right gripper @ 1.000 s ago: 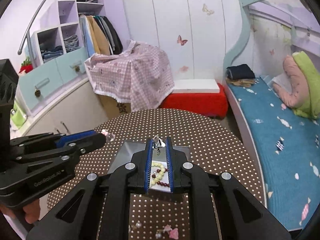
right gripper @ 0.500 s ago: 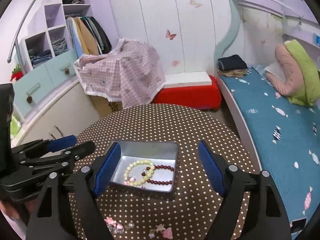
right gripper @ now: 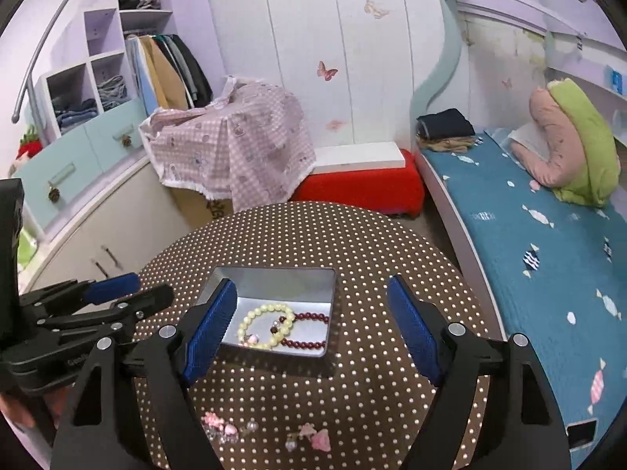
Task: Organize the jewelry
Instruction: 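Withdraw both tools from the tin toward the remaining charms, then lower the left tool onto the silver chain charm and close it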
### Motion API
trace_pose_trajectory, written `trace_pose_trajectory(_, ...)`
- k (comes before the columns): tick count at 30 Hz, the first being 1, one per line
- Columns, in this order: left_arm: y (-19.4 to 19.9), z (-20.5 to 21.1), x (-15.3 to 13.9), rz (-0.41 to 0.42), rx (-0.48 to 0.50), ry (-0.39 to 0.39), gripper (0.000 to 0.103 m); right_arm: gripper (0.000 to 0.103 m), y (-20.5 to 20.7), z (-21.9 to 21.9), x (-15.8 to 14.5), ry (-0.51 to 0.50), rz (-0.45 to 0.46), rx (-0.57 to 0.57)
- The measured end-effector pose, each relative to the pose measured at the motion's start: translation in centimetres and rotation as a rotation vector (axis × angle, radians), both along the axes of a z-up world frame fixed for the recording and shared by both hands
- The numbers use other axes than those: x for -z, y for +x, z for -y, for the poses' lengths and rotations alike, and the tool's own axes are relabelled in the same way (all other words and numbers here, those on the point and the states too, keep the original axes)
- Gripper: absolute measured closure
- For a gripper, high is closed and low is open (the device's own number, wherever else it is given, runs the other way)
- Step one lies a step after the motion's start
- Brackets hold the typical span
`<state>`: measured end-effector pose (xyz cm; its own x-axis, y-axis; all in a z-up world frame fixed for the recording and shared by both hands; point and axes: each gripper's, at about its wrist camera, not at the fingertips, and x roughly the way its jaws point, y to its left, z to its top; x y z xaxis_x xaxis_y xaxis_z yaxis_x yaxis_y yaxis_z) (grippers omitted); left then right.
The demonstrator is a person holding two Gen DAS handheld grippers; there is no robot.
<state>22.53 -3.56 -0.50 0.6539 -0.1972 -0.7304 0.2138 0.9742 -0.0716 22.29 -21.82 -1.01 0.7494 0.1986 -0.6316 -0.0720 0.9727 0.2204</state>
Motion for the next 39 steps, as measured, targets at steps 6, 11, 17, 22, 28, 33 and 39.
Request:
trace_pose_trajectory(6, -1.1, -0.7, 0.6, -0.019, -0.009, 0.003, 0.052, 0.026, -1.0, -0.1, 0.9, -0.013, -0.030, -0.004)
trace_pose_trajectory(11, -1.9, -1.0, 1.5, -0.046, -0.014, 0.016, 0.051, 0.026, -2.0, -0.5, 2.8, -0.020, -0.084, -0.010)
trace_pose_trajectory(17, -3.4, -1.2, 2.6, -0.069, -0.016, 0.033, 0.047, 0.025, -3.0, -1.2, 5.6, -0.057, -0.163, -0.024)
trace_pose_trajectory(22, -4.6, -1.6, 4.3, -0.108, -0.004, 0.040, 0.042, 0.025, -4.4, -1.6, 7.3, -0.078, -0.207, -0.051)
trace_pose_trajectory(28, -5.3, -2.6, 6.6, -0.170, -0.021, 0.060, 0.042, 0.025, -6.0, -1.6, 8.7, -0.081, -0.240, -0.066)
trace_pose_trajectory(33, -6.7, -2.4, 8.0, -0.200, 0.006, 0.068, 0.038, 0.025, -6.8, -1.7, 9.8, -0.093, -0.268, -0.076)
trace_pose_trajectory(39, -7.8, -0.6, 9.6, -0.207, 0.064, 0.113, 0.038, 0.025, -7.3, -1.1, 11.1, -0.080, -0.300, -0.068)
